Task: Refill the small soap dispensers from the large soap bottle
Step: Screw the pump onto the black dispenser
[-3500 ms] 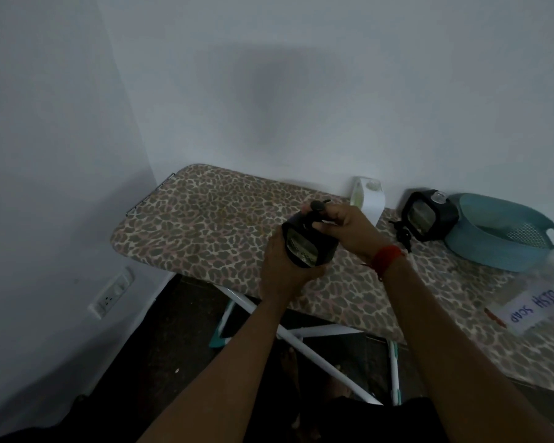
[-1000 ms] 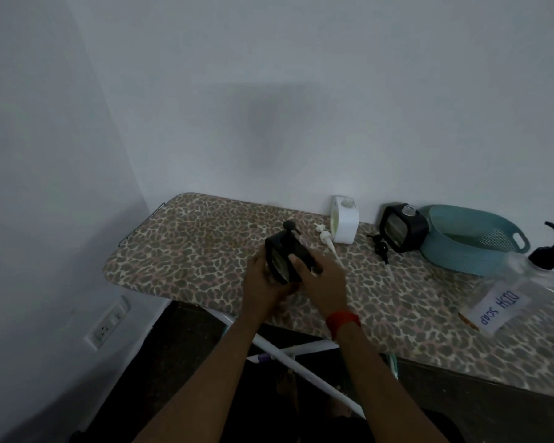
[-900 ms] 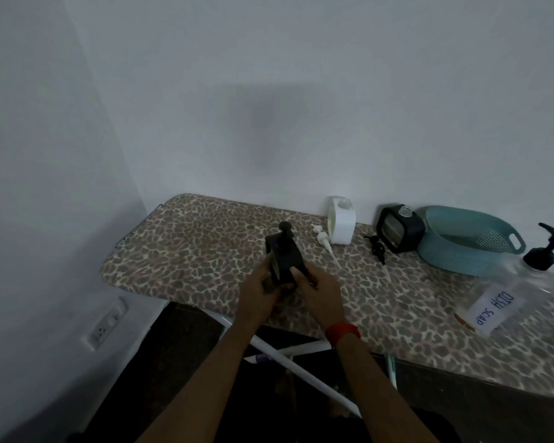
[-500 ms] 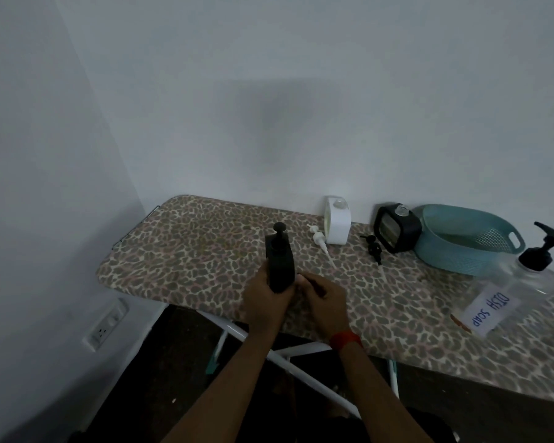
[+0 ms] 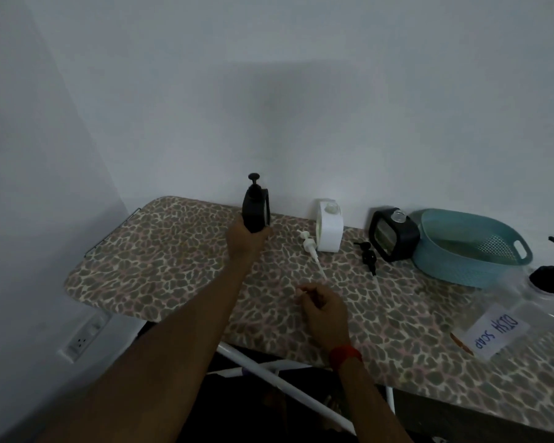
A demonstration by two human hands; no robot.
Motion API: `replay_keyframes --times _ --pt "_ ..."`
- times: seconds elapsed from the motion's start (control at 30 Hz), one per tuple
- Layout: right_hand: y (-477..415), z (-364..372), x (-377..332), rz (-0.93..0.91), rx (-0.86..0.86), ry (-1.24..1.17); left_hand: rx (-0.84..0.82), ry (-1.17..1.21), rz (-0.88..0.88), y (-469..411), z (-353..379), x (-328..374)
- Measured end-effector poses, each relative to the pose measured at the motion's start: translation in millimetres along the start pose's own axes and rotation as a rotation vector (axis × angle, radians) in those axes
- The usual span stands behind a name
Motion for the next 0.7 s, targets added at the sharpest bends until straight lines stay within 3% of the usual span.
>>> replay_keyframes --times 0.43,0.53,0.63,0.7 --pt "2.1 3.5 4.1 -0.072 -0.013 -0.054 -0.156 0.045 -0.014 -23.7 10.8 -24.5" --pt "3.0 3.4 0.7 -0.092 0.01 -0.031 -0.028 0.117 -0.054 15.3 16.6 -17.0" --pt "6.6 2.1 -4.3 -0.167 0.192 0.033 0.124 0.128 0.003 72.5 38.5 -8.5" --pt "10.2 -2.8 -7.4 -0.177 0.433 0.074 0.039 0.144 0.053 93.7 60.7 8.5"
Point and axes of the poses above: each hand's wrist, its own y-axis away from the middle knuckle, its own z-axis out of the palm, x = y × z, the point moved 1 cm from there along -y, towards the middle knuckle, and after that the axes turned 6 degrees about -x, right-handed, at the moved point
